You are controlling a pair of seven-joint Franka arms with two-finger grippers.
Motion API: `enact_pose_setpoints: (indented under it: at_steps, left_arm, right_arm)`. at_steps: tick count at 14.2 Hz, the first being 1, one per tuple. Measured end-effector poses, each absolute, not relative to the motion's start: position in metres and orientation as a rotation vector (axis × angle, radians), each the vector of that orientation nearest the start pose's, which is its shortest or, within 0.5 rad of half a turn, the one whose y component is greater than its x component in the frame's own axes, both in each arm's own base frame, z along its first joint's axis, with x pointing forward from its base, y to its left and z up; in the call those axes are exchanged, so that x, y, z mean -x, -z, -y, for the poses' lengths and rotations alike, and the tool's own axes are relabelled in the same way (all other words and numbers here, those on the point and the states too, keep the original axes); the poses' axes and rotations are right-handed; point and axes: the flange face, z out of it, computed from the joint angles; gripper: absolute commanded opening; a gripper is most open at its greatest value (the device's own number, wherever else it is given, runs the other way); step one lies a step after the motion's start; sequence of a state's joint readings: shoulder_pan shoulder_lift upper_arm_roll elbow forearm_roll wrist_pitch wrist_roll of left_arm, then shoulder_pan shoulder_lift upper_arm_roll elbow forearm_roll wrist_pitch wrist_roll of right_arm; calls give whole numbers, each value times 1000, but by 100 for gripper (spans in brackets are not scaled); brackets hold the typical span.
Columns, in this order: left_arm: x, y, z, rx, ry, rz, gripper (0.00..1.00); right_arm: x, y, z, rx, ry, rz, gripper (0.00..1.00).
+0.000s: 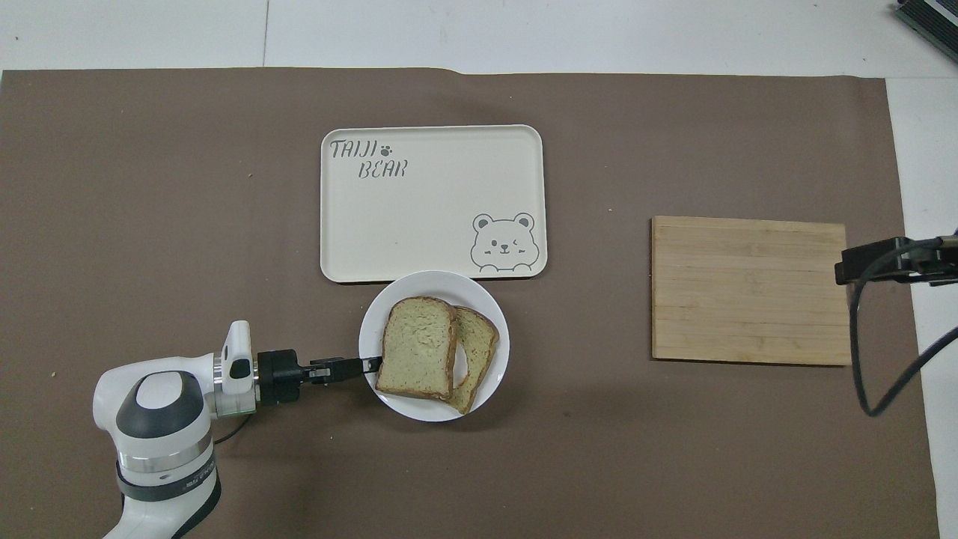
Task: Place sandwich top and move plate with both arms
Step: 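Slide the plate with the left gripper onto the bear tray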
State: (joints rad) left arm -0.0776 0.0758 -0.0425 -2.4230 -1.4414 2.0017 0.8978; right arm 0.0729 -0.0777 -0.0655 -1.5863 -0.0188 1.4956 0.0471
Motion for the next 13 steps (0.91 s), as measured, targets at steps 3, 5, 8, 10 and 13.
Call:
enact_pose_setpoints:
  at_steps: [3, 5, 8, 10, 13]
  left_arm:
    - [-508, -306, 96, -2006, -53, -54, 0]
    - [-537, -317, 82, -2014, -66, -75, 0]
    - [-574, -325, 73, -2022, -72, -103, 0]
    - [-592, -327, 80, -2020, -63, -112, 0]
    - [-614, -326, 97, -2029, -62, -122, 0]
  right_arm:
    - [-523, -652, 0, 3155, -20, -64, 100]
    - [-523, -652, 0, 3155, -20, -64, 100]
    - [-523, -652, 0, 3155, -20, -64, 100]
    - [-523, -652, 0, 3155, -20, -64, 100]
    - [-523, -652, 0, 3155, -20, -64, 100]
